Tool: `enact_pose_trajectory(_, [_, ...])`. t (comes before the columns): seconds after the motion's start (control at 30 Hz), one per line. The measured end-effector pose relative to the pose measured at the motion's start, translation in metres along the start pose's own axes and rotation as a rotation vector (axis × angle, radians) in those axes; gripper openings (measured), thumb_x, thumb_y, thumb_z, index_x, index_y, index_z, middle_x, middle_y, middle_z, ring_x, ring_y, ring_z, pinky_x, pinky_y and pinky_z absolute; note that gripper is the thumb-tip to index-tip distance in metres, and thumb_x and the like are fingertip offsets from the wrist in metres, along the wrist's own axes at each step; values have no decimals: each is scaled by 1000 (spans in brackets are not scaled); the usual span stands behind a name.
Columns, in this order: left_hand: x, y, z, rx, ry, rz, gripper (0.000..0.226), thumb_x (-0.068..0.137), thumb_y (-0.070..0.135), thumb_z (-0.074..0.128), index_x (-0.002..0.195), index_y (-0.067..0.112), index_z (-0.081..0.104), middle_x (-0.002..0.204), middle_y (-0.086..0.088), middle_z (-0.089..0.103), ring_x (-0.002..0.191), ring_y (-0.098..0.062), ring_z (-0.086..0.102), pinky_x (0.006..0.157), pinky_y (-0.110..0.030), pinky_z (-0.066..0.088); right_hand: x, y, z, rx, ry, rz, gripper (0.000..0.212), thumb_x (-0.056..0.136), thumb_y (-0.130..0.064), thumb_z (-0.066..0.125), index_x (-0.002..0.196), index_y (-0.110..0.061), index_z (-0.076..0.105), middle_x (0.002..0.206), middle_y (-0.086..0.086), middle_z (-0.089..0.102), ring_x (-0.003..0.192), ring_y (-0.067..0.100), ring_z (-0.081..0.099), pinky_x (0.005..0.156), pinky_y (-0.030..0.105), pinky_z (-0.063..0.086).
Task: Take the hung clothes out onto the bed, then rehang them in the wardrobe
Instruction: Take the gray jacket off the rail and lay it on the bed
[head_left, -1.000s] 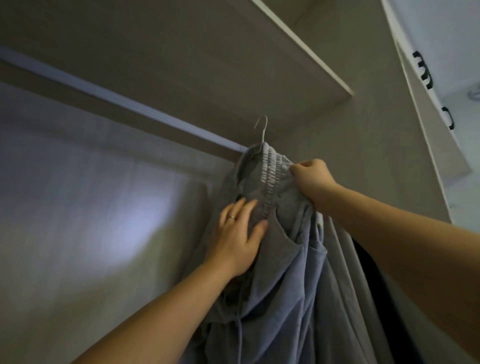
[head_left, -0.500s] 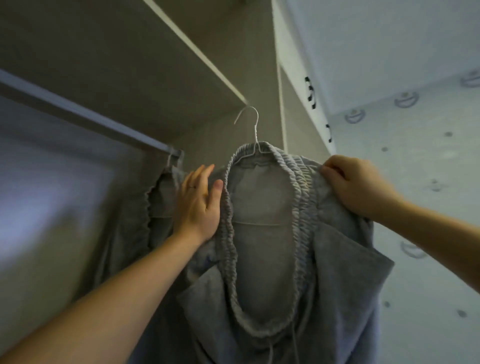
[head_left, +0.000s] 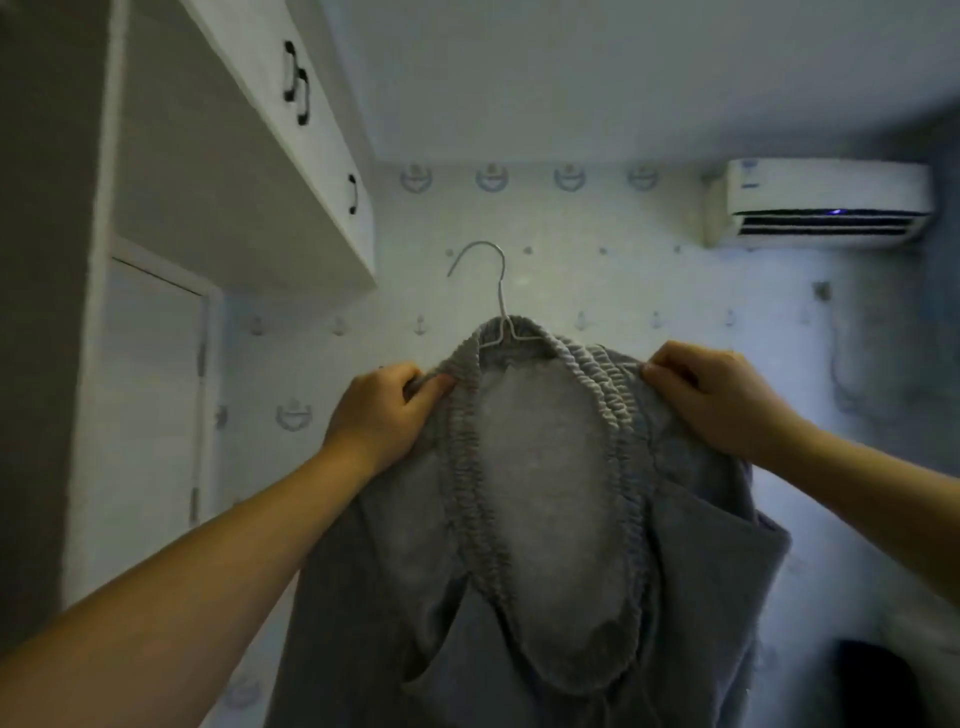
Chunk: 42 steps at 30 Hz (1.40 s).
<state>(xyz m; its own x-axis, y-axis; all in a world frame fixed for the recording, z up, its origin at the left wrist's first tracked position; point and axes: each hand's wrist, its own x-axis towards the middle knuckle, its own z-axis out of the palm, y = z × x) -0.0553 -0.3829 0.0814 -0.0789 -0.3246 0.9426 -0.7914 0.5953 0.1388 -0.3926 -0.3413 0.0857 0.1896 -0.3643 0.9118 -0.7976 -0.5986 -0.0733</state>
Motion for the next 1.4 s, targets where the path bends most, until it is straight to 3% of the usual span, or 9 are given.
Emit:
enact_pose_trajectory(0.1, [-21,53,78,-138,-76,-1,56,85,60,54,56,16,34,49,1,37,54,-27,46,54,-40,34,-45,51,-42,40,-153,137,40,81,-56,58,72,-17,62,60,-1,58,58,12,49,61,33,45])
enact_pose_trajectory(0.23, [-58,135,169,-287,-194,58,57,91,50,64,56,20,31,50,6,35,55,-30,44,53,-38,29,-117,106,-98,-24,-310,281,50,78,-51,67,57,-16,39,56,-6,29,54,5,27,54,29,26])
enact_pose_trajectory(0.4, [-103,232,264,-471,-383,145,51,91,54,59,61,15,45,56,-2,47,55,-25,45,55,-39,36,-219,157,-173,-273,-339,519,41,84,-35,73,57,-17,49,50,-6,36,55,9,35,56,31,32])
enact_pose_trajectory(0.5, [-129,293,316,-571,-478,209,47,93,50,60,63,15,46,59,-1,48,59,-26,47,55,-37,32,-277,176,-216,-429,-337,638,30,85,-36,71,69,-13,61,56,-3,51,60,16,49,62,35,40])
enact_pose_trajectory(0.67, [-173,400,394,-783,-641,270,47,90,51,64,68,11,55,60,-2,53,59,-22,48,57,-38,40,-363,186,-288,-647,-363,818,33,89,-37,67,63,-27,48,60,-10,48,59,15,48,56,30,36])
enact_pose_trajectory(0.83, [-234,530,460,-1015,-822,409,47,80,58,62,61,19,43,53,6,44,57,-18,43,57,-38,38,-456,183,-360,-878,-294,1091,40,89,-42,66,59,-30,43,57,-14,45,60,17,47,56,33,30])
enact_pose_trajectory(1.03, [-329,659,504,-1214,-1102,583,40,85,49,70,65,21,51,58,9,48,57,-11,46,54,-32,33,-569,157,-415,-1029,-162,1442,34,87,-50,63,65,-24,55,63,-6,57,62,20,56,59,44,49])
enact_pose_trajectory(1.23, [-436,732,523,-1201,-1419,727,36,85,57,65,74,23,59,69,7,58,67,-12,55,60,-34,45,-674,125,-417,-1025,-54,1813,40,85,-53,65,59,-26,50,58,-6,53,60,20,53,56,44,46])
enact_pose_trajectory(1.4, [-501,773,523,-1151,-1564,847,43,86,59,64,72,19,54,66,6,54,65,-14,51,53,-31,34,-727,102,-421,-925,20,2019,40,84,-50,67,58,-23,56,57,-4,57,59,17,56,58,44,46])
